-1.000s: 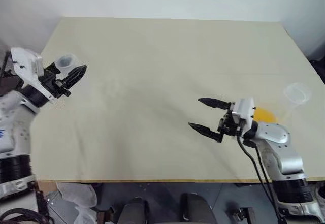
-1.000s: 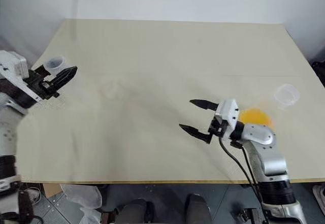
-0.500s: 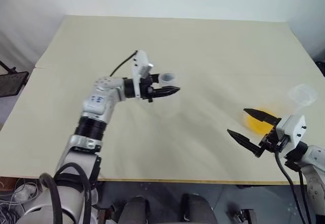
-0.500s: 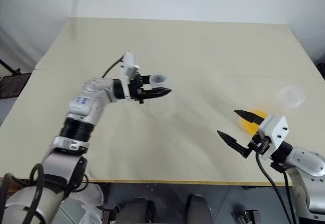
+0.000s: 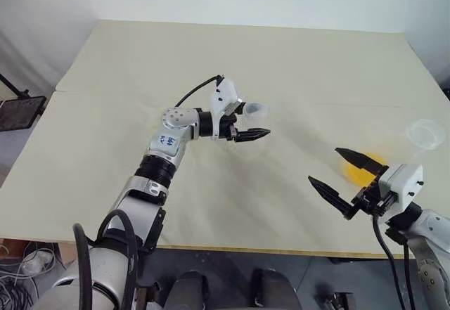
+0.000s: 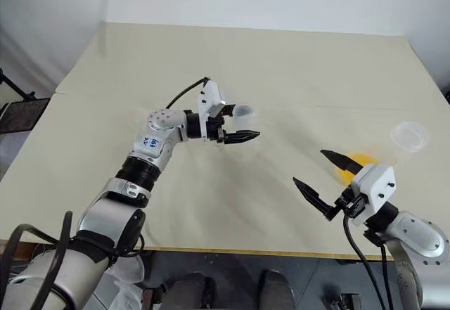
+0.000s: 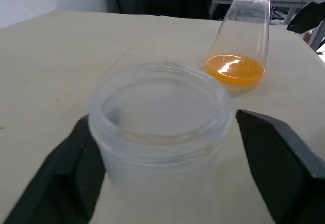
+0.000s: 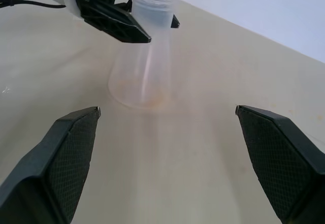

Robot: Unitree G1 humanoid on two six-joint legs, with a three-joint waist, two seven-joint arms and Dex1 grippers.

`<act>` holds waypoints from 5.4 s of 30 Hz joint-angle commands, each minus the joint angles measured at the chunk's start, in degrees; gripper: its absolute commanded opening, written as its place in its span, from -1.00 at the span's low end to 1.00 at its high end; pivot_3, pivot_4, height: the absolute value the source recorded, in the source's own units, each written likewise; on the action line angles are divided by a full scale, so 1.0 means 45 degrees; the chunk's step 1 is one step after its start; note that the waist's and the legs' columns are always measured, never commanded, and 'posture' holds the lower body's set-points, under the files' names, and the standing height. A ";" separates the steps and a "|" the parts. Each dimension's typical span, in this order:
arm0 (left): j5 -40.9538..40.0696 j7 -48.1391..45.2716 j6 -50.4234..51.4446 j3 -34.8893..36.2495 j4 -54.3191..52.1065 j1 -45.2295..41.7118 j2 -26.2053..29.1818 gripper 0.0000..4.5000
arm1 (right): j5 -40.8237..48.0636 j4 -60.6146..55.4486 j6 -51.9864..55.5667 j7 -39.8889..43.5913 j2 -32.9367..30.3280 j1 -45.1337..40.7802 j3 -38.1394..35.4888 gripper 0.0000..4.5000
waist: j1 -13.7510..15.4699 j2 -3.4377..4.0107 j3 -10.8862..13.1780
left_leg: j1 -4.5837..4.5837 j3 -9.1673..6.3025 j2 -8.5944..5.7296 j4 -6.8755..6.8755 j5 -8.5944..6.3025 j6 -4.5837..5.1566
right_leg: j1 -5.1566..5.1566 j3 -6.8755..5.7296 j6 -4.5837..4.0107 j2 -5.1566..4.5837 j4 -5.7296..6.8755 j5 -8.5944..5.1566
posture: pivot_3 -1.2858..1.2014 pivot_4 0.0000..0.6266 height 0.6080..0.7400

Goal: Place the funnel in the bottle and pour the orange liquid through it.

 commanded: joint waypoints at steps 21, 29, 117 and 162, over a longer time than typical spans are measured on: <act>-0.0266 0.0384 0.0429 0.1278 -0.0827 0.0674 0.0384 0.99 | 0.0117 0.0233 0.0232 0.0011 0.0009 -0.1717 0.1036 1.00 | -0.0017 0.0001 -0.0001 | 0.0000 -0.0010 0.0001 0.0004 0.0000 0.0000 | 0.0000 -0.0006 0.0000 0.0000 0.0007 0.0000 | 0.03 -0.52 1.00; -0.0699 -0.0658 -0.0649 0.1819 -0.0571 0.0752 0.0670 0.99 | 0.0125 0.0341 0.0184 0.0013 -0.0012 -0.1856 0.1215 1.00 | -0.0024 0.0001 -0.0001 | -0.0002 -0.0013 -0.0001 0.0006 0.0000 0.0000 | 0.0000 -0.0012 0.0000 0.0000 0.0009 0.0000 | 0.03 -0.52 1.00; -0.1251 0.7006 -0.1075 0.5050 -0.4619 0.5744 0.2074 -0.99 | -0.0100 0.2086 -0.0050 0.1308 0.0277 -0.4317 0.2890 1.00 | -0.0304 -0.0001 -0.0008 | -0.0011 -0.0088 -0.0002 0.0074 -0.0007 0.0010 | 0.0030 -0.0011 0.0000 -0.0007 0.0046 0.0001 | 0.03 -0.52 1.00; 0.1797 -0.4731 -0.3894 -0.0090 0.2673 -0.4605 0.2847 0.13 | -0.0913 0.0593 -0.1800 -0.2152 0.2532 -0.1382 0.1458 1.00 | -0.0313 -0.0004 -0.0006 | -0.0023 -0.0053 -0.0001 0.0068 -0.0007 0.0011 | 0.0007 -0.0004 0.0000 0.0003 0.0048 0.0001 | 0.03 -0.52 1.00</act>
